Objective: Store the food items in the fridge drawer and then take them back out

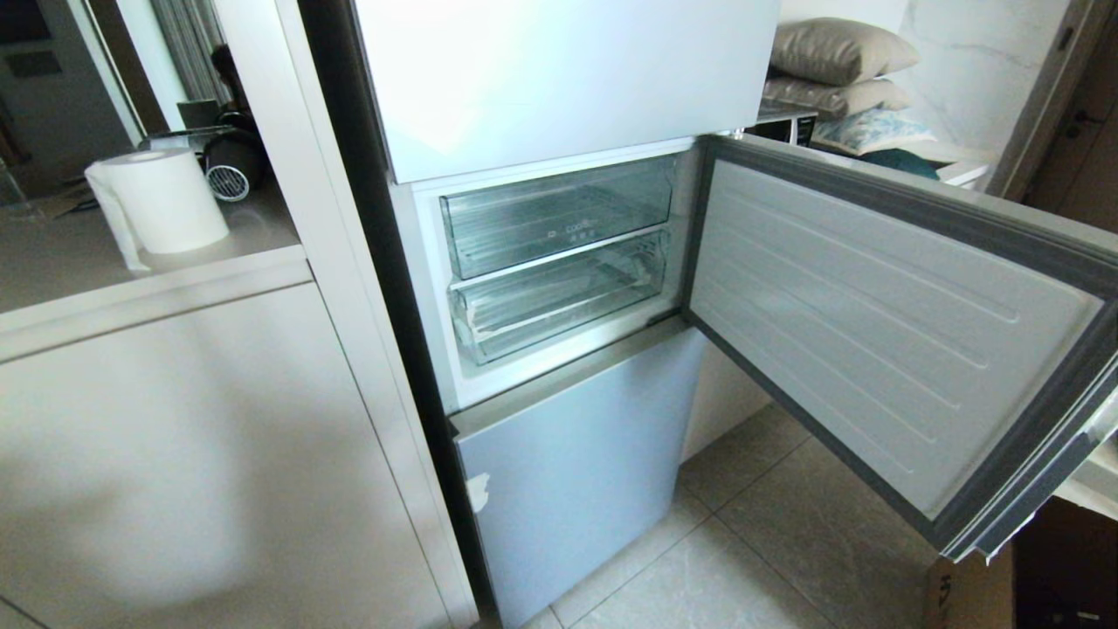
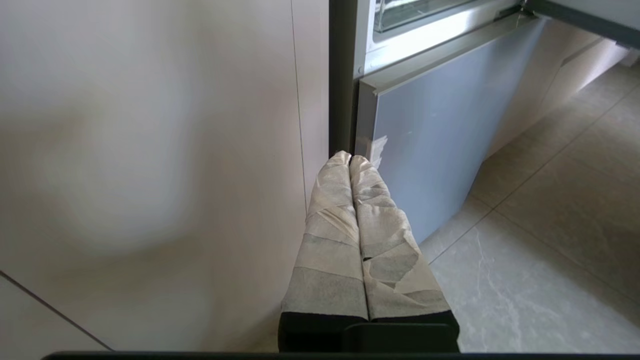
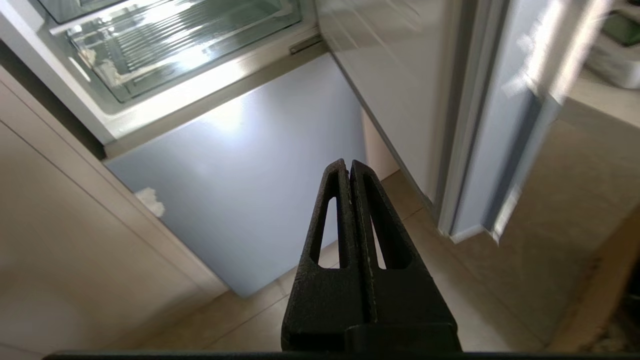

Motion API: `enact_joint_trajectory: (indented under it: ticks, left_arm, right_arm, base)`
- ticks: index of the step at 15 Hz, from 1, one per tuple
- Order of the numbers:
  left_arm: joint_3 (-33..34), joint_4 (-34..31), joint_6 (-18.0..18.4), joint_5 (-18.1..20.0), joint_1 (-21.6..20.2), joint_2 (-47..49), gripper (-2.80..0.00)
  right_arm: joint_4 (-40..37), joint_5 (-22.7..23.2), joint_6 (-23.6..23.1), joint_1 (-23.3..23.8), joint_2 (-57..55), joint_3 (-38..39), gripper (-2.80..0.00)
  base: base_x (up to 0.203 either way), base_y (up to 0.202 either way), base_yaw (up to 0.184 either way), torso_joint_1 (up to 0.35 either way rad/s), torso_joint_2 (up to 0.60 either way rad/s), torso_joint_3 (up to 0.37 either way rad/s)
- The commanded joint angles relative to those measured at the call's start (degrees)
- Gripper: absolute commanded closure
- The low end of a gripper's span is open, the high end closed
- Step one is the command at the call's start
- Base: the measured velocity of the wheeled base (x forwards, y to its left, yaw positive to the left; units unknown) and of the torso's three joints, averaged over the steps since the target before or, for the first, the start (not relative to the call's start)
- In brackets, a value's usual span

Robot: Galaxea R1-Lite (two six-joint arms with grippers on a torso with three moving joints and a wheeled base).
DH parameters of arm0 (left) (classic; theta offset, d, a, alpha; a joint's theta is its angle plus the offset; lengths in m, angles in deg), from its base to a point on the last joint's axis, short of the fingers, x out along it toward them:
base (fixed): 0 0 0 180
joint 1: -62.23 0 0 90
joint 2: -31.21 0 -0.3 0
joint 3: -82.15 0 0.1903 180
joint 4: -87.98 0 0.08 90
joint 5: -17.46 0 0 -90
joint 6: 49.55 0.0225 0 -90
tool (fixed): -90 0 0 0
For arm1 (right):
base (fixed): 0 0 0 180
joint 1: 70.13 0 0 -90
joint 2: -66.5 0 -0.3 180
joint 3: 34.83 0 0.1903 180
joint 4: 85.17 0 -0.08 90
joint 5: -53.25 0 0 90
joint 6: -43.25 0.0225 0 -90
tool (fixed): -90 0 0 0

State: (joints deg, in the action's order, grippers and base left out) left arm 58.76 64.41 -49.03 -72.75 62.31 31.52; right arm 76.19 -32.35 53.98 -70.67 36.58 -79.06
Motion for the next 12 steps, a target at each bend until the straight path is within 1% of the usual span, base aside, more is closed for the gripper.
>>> enact_joint_trajectory:
  ticks: [1, 7, 12]
  left_arm:
    - [0.02, -0.06, -0.08, -0.06, 0.01, -0.13, 0.00]
    - [0.02, 0.02, -0.08, -0.05, 0.01, -0.13, 0.00]
    - [0.02, -0.04, -0.08, 0.00, 0.00, -0.13, 0.00]
  right_arm:
    - [5.93, 0.40, 0.64, 0.01, -16.56, -2.97, 0.00]
    - [24.27, 0.65, 1.36, 1.18, -37.93, -6.73, 0.00]
    - [34.80, 0.03, 1.15, 5.94, -51.58, -11.04, 0.00]
  base:
    - [0.000, 0.000, 0.000, 0.000, 0.00, 0.000]
    - [0.000, 0.000, 0.000, 0.000, 0.00, 0.000]
    - [0.000, 0.000, 0.000, 0.000, 0.00, 0.000]
